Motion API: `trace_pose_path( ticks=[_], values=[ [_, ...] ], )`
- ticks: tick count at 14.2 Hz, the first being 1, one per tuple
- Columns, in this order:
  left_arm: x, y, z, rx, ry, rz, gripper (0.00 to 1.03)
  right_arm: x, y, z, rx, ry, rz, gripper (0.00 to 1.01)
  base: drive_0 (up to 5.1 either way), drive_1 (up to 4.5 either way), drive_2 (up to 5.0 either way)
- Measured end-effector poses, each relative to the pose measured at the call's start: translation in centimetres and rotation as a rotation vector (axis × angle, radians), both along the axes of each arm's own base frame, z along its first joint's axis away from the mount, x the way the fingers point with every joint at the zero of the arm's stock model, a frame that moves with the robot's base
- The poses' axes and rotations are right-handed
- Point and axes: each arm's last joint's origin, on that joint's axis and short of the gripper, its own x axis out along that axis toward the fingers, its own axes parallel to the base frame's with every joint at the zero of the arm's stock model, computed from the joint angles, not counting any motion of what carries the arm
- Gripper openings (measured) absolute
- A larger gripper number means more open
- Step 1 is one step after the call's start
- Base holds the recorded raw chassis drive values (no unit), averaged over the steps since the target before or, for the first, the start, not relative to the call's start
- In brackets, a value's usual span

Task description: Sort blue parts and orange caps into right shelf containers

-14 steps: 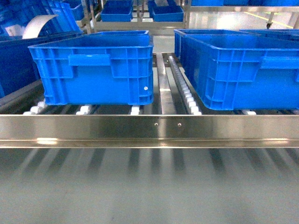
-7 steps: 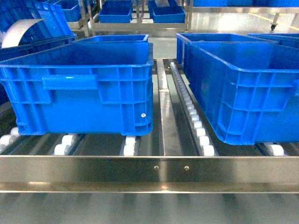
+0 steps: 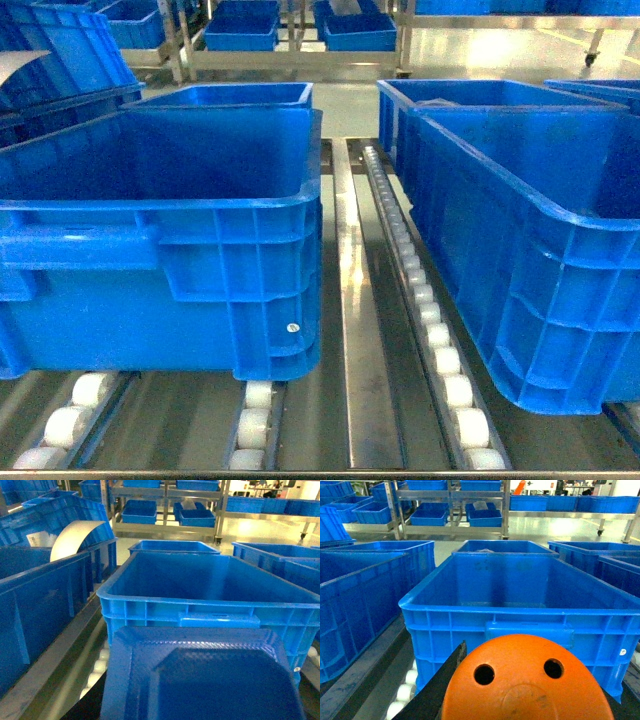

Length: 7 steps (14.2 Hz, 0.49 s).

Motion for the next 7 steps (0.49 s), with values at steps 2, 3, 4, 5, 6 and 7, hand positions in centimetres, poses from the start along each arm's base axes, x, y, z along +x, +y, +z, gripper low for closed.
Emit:
trace_pose_path(
  ticks=[2,3,4,5,6,7],
  values=[
    [0.00,0.00,0.00,0.000,0.000,0.000,0.41,0.00,0.00,0.00,0.000,0.000,0.000,0.43,0.0,0.00,0.0],
    [0.00,0.00,0.00,0.000,0.000,0.000,0.41,0.00,0.00,0.00,0.000,0.000,0.000,0.43,0.0,0.00,0.0],
    [0.00,0.00,0.00,0.000,0.000,0.000,0.41,0.00,0.00,0.00,0.000,0.000,0.000,0.43,0.0,0.00,0.0],
    [0.00,0.00,0.00,0.000,0.000,0.000,0.41,0.00,0.00,0.00,0.000,0.000,0.000,0.43,0.0,0.00,0.0],
    [0.00,0.00,0.00,0.000,0.000,0.000,0.41,0.00,0.00,0.00,0.000,0.000,0.000,0.43,0.0,0.00,0.0],
    [0.00,0.00,0.00,0.000,0.000,0.000,0.41,0.00,0.00,0.00,0.000,0.000,0.000,0.43,0.0,0.00,0.0]
  ],
)
